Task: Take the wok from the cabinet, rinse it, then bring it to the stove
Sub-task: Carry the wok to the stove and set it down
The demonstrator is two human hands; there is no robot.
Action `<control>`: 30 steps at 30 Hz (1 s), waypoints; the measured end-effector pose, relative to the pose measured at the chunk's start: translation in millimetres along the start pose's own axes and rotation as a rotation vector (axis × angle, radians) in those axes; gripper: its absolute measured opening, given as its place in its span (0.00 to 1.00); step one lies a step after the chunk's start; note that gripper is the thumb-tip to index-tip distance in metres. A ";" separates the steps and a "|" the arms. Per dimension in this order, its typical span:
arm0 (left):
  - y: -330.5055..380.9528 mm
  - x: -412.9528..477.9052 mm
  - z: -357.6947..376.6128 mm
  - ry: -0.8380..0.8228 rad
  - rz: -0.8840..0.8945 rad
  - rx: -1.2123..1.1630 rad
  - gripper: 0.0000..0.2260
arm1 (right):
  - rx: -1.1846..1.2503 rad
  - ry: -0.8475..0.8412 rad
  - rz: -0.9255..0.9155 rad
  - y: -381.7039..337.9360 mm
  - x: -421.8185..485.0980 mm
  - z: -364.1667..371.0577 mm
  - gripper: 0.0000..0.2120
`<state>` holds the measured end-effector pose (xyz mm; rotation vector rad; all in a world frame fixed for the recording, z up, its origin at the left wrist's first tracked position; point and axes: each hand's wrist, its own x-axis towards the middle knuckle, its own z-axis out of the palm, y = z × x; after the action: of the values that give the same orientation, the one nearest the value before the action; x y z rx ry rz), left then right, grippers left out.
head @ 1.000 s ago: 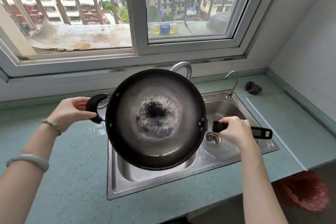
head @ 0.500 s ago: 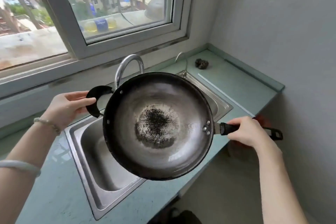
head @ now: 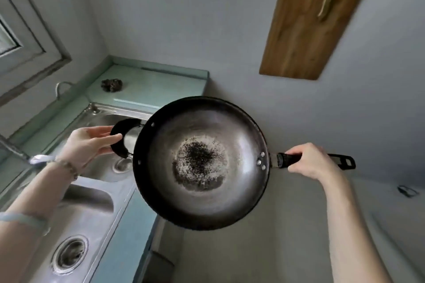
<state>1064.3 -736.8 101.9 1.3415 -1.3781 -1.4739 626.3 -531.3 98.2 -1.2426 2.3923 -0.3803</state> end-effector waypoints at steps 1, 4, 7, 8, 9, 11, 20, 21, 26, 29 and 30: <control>1.4 5.4 25.3 -0.040 0.017 0.014 0.09 | -0.001 0.013 0.035 23.2 -7.5 -9.0 0.15; 4.4 16.0 101.5 -0.155 0.053 0.082 0.09 | -0.004 0.046 0.124 91.3 -31.8 -33.5 0.14; 2.5 19.6 174.7 -0.262 0.065 0.122 0.12 | -0.033 0.072 0.184 147.8 -55.7 -52.1 0.12; 0.2 20.4 199.9 -0.284 0.061 0.128 0.12 | -0.050 0.094 0.196 166.5 -65.2 -58.5 0.11; -1.9 21.0 224.4 -0.298 0.054 0.129 0.12 | -0.062 0.120 0.208 184.6 -75.5 -63.5 0.11; -4.2 20.3 274.8 -0.332 0.063 0.148 0.12 | -0.108 0.180 0.227 219.4 -95.8 -69.7 0.09; -2.9 6.1 465.7 -0.569 0.260 0.400 0.06 | -0.261 0.414 0.406 355.4 -184.1 -73.1 0.04; -3.6 3.5 487.2 -0.607 0.285 0.441 0.06 | -0.253 0.418 0.444 366.1 -197.0 -72.7 0.04; -4.7 -30.2 596.4 -0.757 0.416 0.568 0.09 | -0.230 0.438 0.637 407.6 -259.5 -70.1 0.06; -6.9 -56.4 664.7 -0.868 0.477 0.596 0.09 | -0.203 0.458 0.762 430.1 -292.4 -69.2 0.08; -7.9 -65.0 686.0 -0.908 0.485 0.603 0.09 | -0.201 0.457 0.805 438.0 -301.1 -69.8 0.09</control>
<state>417.8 -507.5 36.7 0.4989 -2.6584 -1.4082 436.6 -32.7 46.1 -0.1700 3.1204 -0.1753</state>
